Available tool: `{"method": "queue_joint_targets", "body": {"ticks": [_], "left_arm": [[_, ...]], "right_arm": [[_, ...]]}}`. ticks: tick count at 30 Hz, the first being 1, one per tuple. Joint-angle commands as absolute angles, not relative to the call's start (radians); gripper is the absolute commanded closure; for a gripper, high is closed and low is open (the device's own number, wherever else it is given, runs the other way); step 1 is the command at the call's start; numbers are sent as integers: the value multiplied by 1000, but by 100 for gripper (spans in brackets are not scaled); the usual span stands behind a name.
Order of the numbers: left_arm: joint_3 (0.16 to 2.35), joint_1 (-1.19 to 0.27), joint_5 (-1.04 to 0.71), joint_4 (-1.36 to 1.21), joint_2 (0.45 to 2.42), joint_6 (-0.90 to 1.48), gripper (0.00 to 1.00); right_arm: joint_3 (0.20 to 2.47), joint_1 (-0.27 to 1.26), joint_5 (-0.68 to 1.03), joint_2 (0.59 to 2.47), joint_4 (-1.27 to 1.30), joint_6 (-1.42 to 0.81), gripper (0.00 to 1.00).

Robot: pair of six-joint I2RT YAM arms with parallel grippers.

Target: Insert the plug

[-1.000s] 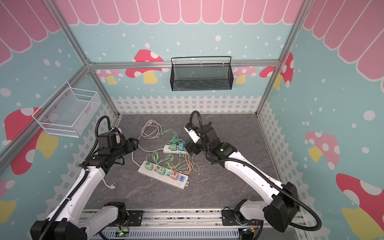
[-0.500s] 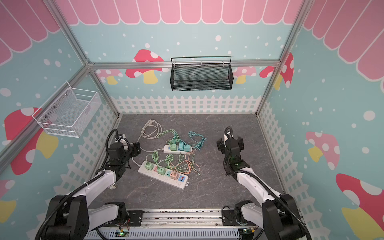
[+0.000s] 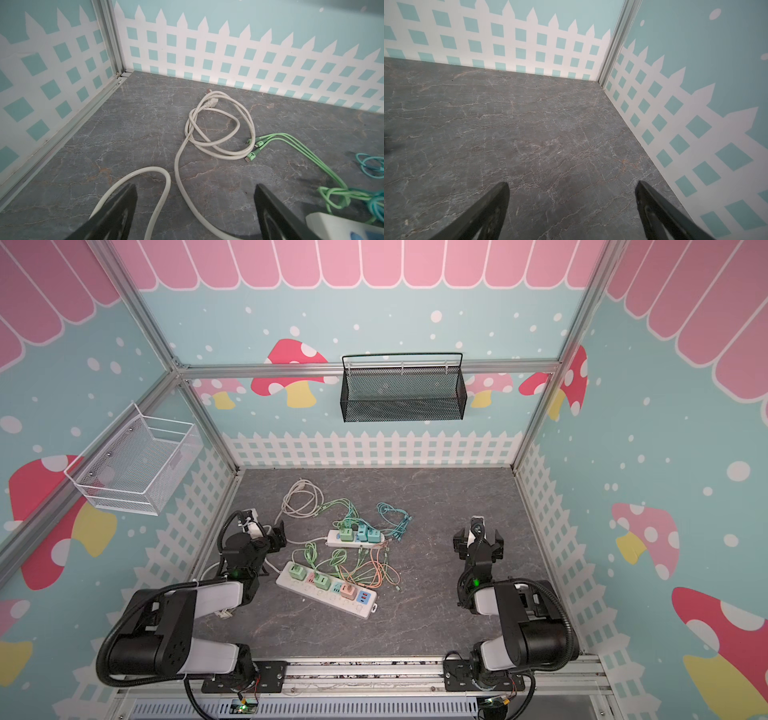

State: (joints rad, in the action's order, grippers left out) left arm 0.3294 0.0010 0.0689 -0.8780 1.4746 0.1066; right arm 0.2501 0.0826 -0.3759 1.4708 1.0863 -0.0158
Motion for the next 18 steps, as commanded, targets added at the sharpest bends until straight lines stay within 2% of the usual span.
{"method": "queue_joint_targets", "body": {"ticks": [1,2,4,6,7,9,18], "left_arm": [[285,14,49,-1099,1534,68,11],[309,17,54,-992,1507,74,11],[354,18,59,-970,1544,71,10],[402,14,63,-830,1520,70,6],[384,13,64,-904,1540,69,5],[399,15,60,-848,1526,73,0],[383,12,70,-897,1535,68,0]], "right_arm": [[225,71,-325,1473,1233,-11,2],[216,66,-307,1480,1256,-8,2],[211,50,-276,1500,1271,-18,2],[186,41,-257,1538,1371,-11,2],[192,40,-256,1527,1339,-20,2],[199,29,-231,1531,1323,-25,2],[198,21,-221,1522,1310,-29,2]]}}
